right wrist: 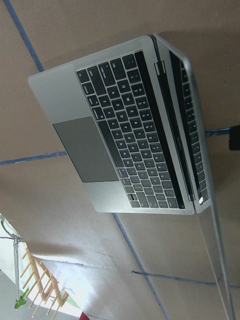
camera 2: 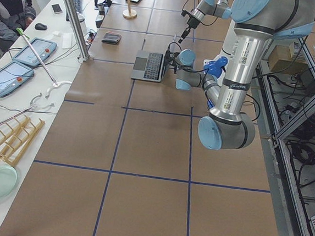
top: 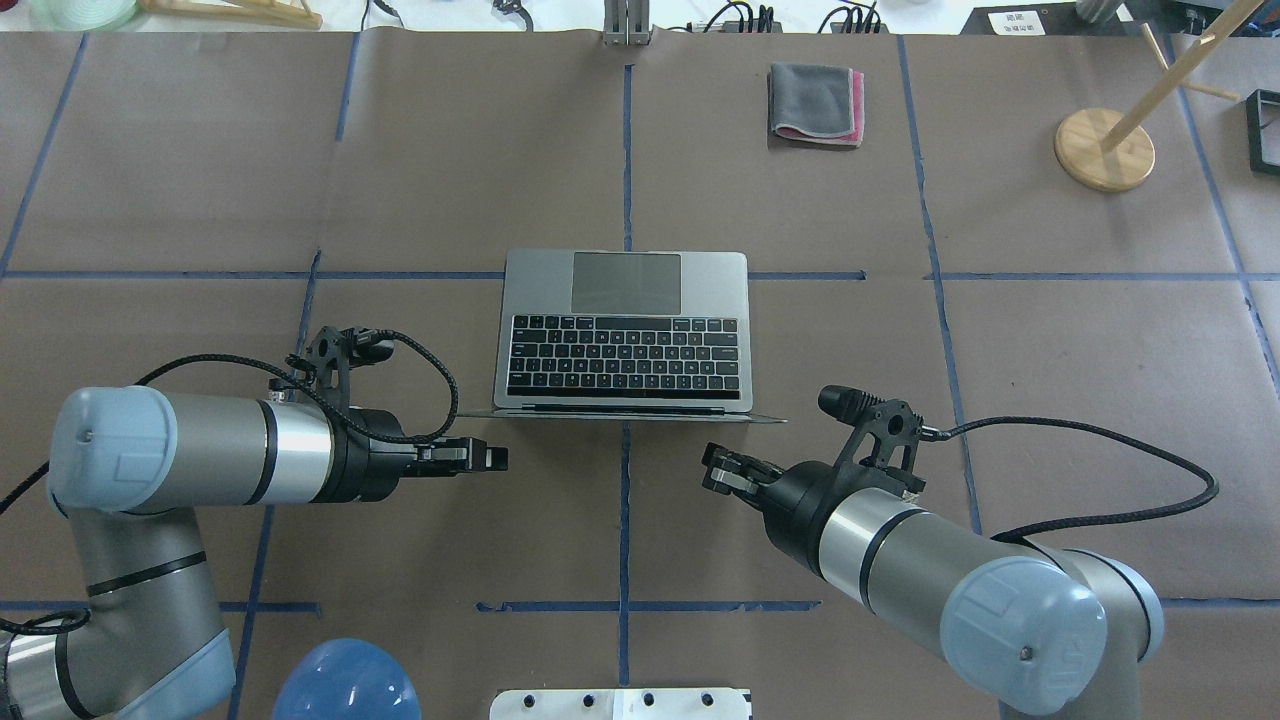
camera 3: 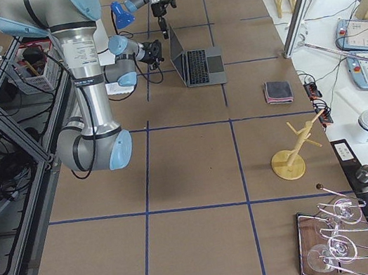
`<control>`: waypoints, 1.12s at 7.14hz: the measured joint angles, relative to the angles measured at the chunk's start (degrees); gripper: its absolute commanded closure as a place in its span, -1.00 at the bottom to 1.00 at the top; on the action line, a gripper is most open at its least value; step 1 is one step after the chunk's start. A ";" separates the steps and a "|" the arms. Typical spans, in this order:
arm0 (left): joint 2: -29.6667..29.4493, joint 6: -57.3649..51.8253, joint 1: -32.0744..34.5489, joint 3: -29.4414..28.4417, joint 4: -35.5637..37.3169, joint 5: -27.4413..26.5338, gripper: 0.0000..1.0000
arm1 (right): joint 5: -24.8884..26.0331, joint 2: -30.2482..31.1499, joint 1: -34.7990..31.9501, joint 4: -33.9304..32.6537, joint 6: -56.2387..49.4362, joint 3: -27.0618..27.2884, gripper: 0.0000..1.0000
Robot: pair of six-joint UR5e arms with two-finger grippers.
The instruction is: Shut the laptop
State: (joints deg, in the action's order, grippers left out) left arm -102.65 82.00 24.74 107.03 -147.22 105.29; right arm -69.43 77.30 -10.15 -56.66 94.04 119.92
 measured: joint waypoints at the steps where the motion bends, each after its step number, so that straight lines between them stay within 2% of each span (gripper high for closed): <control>1: 0.00 0.00 0.27 0.00 0.02 0.00 1.00 | -0.08 -0.39 -0.72 -0.85 0.00 -0.12 0.98; 8: -1.56 2.86 6.69 -1.06 0.76 0.07 1.00 | -3.30 -1.11 -6.83 -2.03 -0.11 -1.62 0.97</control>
State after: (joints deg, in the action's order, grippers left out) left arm -104.21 84.86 31.43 105.96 -146.46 105.36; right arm -72.72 76.19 -16.97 -58.69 93.93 118.30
